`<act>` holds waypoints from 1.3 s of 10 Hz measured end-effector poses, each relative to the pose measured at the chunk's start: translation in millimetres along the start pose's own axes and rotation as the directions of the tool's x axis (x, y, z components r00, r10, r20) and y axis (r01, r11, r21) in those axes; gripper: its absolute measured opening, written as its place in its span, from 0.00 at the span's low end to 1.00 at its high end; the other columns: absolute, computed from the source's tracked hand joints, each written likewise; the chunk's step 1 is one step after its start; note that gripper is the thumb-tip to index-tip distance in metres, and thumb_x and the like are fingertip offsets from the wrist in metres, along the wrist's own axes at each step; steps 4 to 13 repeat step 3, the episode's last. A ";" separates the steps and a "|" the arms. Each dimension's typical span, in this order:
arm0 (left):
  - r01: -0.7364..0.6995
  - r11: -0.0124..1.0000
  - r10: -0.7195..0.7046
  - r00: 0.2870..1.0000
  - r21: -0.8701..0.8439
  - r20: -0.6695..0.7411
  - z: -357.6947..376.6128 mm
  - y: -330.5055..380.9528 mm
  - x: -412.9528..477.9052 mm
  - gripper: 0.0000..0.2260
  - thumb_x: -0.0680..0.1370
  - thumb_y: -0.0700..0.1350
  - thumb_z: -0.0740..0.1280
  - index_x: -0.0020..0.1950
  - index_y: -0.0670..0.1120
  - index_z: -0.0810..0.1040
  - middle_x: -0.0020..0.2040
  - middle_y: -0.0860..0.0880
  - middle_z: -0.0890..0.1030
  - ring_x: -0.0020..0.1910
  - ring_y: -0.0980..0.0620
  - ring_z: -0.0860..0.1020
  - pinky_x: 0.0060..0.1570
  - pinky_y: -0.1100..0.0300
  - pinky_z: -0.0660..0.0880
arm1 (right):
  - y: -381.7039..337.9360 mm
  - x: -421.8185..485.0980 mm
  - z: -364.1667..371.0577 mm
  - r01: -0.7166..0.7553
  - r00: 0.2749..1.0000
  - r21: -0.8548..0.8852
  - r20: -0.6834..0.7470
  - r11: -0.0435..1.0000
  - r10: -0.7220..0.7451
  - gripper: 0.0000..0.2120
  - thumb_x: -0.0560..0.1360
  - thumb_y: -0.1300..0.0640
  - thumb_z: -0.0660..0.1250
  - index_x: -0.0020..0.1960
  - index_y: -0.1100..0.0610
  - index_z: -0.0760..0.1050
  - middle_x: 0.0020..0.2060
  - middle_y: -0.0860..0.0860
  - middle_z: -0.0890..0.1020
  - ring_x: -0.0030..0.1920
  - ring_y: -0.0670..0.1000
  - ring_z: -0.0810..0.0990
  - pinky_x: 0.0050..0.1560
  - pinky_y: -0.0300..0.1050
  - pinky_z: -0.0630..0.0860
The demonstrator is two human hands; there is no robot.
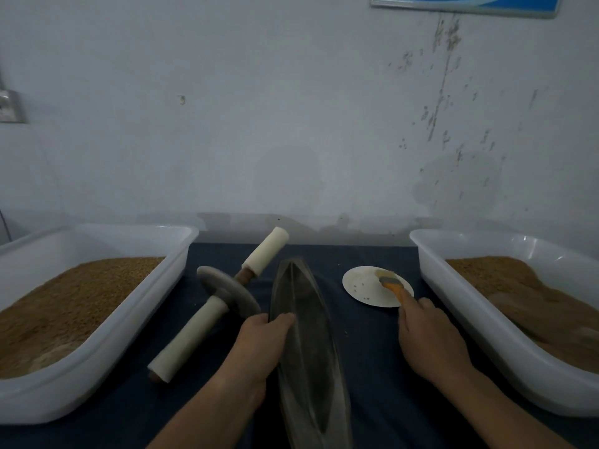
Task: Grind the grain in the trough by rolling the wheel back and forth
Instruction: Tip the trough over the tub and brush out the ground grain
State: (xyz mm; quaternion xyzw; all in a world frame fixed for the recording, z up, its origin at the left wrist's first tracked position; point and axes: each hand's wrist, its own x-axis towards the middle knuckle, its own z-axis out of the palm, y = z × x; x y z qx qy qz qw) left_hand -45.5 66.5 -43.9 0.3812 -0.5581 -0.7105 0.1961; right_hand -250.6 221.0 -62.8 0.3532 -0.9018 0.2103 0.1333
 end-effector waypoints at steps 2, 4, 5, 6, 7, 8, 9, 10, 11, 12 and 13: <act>-0.069 0.997 0.062 0.982 0.034 0.178 -28.6 -17.5 -37.8 0.25 0.65 0.61 0.76 0.59 0.54 0.81 0.54 0.52 0.85 0.54 0.52 0.83 0.58 0.54 0.75 | -9.3 -2.1 16.5 -0.017 0.996 -0.103 0.080 0.995 0.026 0.27 0.84 0.53 0.51 0.80 0.41 0.46 0.53 0.50 0.75 0.47 0.50 0.73 0.47 0.50 0.75; -0.196 0.938 0.181 0.980 0.286 0.076 -47.3 -30.6 -62.7 0.35 0.56 0.74 0.74 0.61 0.68 0.73 0.57 0.66 0.81 0.59 0.64 0.78 0.57 0.67 0.71 | -9.5 -2.0 21.5 -0.033 0.993 -0.149 0.110 0.988 0.050 0.26 0.84 0.51 0.50 0.80 0.43 0.48 0.55 0.51 0.75 0.49 0.51 0.73 0.49 0.50 0.75; -0.196 0.938 0.181 0.980 0.286 0.076 -47.3 -30.6 -62.7 0.35 0.56 0.74 0.74 0.61 0.68 0.73 0.57 0.66 0.81 0.59 0.64 0.78 0.57 0.67 0.71 | -9.5 -2.0 21.5 -0.033 0.993 -0.149 0.110 0.988 0.050 0.26 0.84 0.51 0.50 0.80 0.43 0.48 0.55 0.51 0.75 0.49 0.51 0.73 0.49 0.50 0.75; -0.196 0.938 0.181 0.980 0.286 0.076 -47.3 -30.6 -62.7 0.35 0.56 0.74 0.74 0.61 0.68 0.73 0.57 0.66 0.81 0.59 0.64 0.78 0.57 0.67 0.71 | -9.5 -2.0 21.5 -0.033 0.993 -0.149 0.110 0.988 0.050 0.26 0.84 0.51 0.50 0.80 0.43 0.48 0.55 0.51 0.75 0.49 0.51 0.73 0.49 0.50 0.75; -0.196 0.938 0.181 0.980 0.286 0.076 -47.3 -30.6 -62.7 0.35 0.56 0.74 0.74 0.61 0.68 0.73 0.57 0.66 0.81 0.59 0.64 0.78 0.57 0.67 0.71 | -9.5 -2.0 21.5 -0.033 0.993 -0.149 0.110 0.988 0.050 0.26 0.84 0.51 0.50 0.80 0.43 0.48 0.55 0.51 0.75 0.49 0.51 0.73 0.49 0.50 0.75; -0.196 0.938 0.181 0.980 0.286 0.076 -47.3 -30.6 -62.7 0.35 0.56 0.74 0.74 0.61 0.68 0.73 0.57 0.66 0.81 0.59 0.64 0.78 0.57 0.67 0.71 | -9.5 -2.0 21.5 -0.033 0.993 -0.149 0.110 0.988 0.050 0.26 0.84 0.51 0.50 0.80 0.43 0.48 0.55 0.51 0.75 0.49 0.51 0.73 0.49 0.50 0.75; -0.196 0.938 0.181 0.980 0.286 0.076 -47.3 -30.6 -62.7 0.35 0.56 0.74 0.74 0.61 0.68 0.73 0.57 0.66 0.81 0.59 0.64 0.78 0.57 0.67 0.71 | -9.5 -2.0 21.5 -0.033 0.993 -0.149 0.110 0.988 0.050 0.26 0.84 0.51 0.50 0.80 0.43 0.48 0.55 0.51 0.75 0.49 0.51 0.73 0.49 0.50 0.75; -0.196 0.938 0.181 0.980 0.286 0.076 -47.3 -30.6 -62.7 0.35 0.56 0.74 0.74 0.61 0.68 0.73 0.57 0.66 0.81 0.59 0.64 0.78 0.57 0.67 0.71 | -9.5 -2.0 21.5 -0.033 0.993 -0.149 0.110 0.988 0.050 0.26 0.84 0.51 0.50 0.80 0.43 0.48 0.55 0.51 0.75 0.49 0.51 0.73 0.49 0.50 0.75; -0.196 0.938 0.181 0.980 0.286 0.076 -47.3 -30.6 -62.7 0.35 0.56 0.74 0.74 0.61 0.68 0.73 0.57 0.66 0.81 0.59 0.64 0.78 0.57 0.67 0.71 | -9.5 -2.0 21.5 -0.033 0.993 -0.149 0.110 0.988 0.050 0.26 0.84 0.51 0.50 0.80 0.43 0.48 0.55 0.51 0.75 0.49 0.51 0.73 0.49 0.50 0.75; -0.196 0.938 0.181 0.980 0.286 0.076 -47.3 -30.6 -62.7 0.35 0.56 0.74 0.74 0.61 0.68 0.73 0.57 0.66 0.81 0.59 0.64 0.78 0.57 0.67 0.71 | -9.5 -2.0 21.5 -0.033 0.993 -0.149 0.110 0.988 0.050 0.26 0.84 0.51 0.50 0.80 0.43 0.48 0.55 0.51 0.75 0.49 0.51 0.73 0.49 0.50 0.75; -0.196 0.938 0.181 0.980 0.286 0.076 -47.3 -30.6 -62.7 0.35 0.56 0.74 0.74 0.61 0.68 0.73 0.57 0.66 0.81 0.59 0.64 0.78 0.57 0.67 0.71 | -9.5 -2.0 21.5 -0.033 0.993 -0.149 0.110 0.988 0.050 0.26 0.84 0.51 0.50 0.80 0.43 0.48 0.55 0.51 0.75 0.49 0.51 0.73 0.49 0.50 0.75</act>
